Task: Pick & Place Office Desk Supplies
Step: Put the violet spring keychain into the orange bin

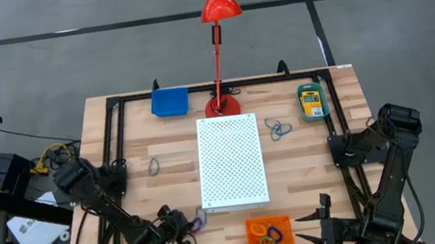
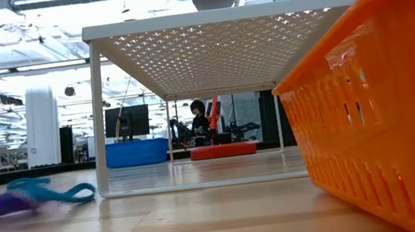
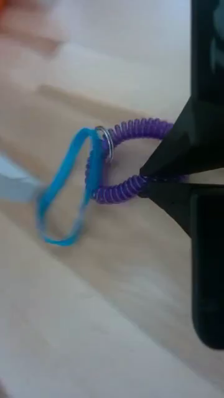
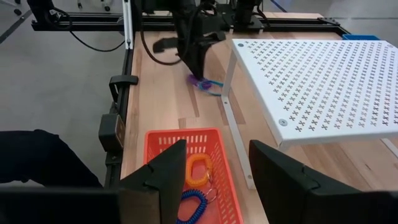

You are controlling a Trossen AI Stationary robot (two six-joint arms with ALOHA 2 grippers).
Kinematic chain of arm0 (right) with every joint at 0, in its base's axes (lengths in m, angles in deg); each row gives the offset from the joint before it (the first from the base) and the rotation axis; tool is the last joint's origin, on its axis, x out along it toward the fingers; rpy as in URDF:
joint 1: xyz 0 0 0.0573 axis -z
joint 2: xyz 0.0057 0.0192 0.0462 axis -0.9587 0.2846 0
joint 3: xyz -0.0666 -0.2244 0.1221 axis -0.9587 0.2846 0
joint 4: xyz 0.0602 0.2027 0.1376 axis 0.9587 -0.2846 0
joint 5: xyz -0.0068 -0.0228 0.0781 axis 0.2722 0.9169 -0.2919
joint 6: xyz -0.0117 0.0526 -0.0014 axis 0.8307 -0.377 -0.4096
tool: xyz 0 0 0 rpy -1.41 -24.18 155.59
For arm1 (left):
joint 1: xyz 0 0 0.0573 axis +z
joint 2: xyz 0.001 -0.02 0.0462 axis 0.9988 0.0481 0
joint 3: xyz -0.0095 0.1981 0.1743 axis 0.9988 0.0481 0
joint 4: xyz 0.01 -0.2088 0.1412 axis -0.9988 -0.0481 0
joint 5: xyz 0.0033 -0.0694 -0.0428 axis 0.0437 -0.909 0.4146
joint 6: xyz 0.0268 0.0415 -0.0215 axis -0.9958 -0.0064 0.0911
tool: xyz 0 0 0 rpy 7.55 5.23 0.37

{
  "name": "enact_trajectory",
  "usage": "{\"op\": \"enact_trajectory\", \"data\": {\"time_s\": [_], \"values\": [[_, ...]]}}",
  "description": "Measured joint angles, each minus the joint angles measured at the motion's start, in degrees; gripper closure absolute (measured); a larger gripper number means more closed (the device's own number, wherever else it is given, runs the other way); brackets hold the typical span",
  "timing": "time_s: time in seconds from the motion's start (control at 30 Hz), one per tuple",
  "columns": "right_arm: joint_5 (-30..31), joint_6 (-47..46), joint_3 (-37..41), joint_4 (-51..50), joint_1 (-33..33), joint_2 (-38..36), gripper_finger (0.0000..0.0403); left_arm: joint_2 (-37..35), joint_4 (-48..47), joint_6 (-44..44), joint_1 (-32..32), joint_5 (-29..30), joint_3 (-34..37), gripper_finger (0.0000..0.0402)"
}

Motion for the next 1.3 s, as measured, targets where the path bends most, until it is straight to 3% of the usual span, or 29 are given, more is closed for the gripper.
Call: {"op": "enact_trajectory", "data": {"time_s": [0.13,0.37,0.57,0.77,1.03,1.3], "values": [[0.02,0.07,0.00,0.04,0.00,0.00,0.0232,-4.11,-3.39,0.34,-1.97,-0.86,0.14,0.0400],[0.07,0.04,0.00,0.06,0.00,0.00,0.0232,-9.10,-10.99,3.34,-3.86,2.56,0.10,0.0401],[0.09,0.04,0.00,0.28,0.00,0.00,0.0232,-10.80,-11.08,3.31,-5.20,7.57,0.10,0.0401],[0.22,0.04,0.00,0.26,0.00,0.00,0.0232,-11.35,-8.93,1.14,-7.75,8.98,0.01,0.0401],[0.24,0.04,0.00,0.26,0.28,0.00,0.0232,-11.35,9.50,-13.86,-10.85,13.06,-0.06,0.0401],[0.26,1.74,0.00,1.80,0.44,0.00,0.0232,-8.00,36.94,-38.38,-10.27,11.45,-0.15,0.0401]]}}
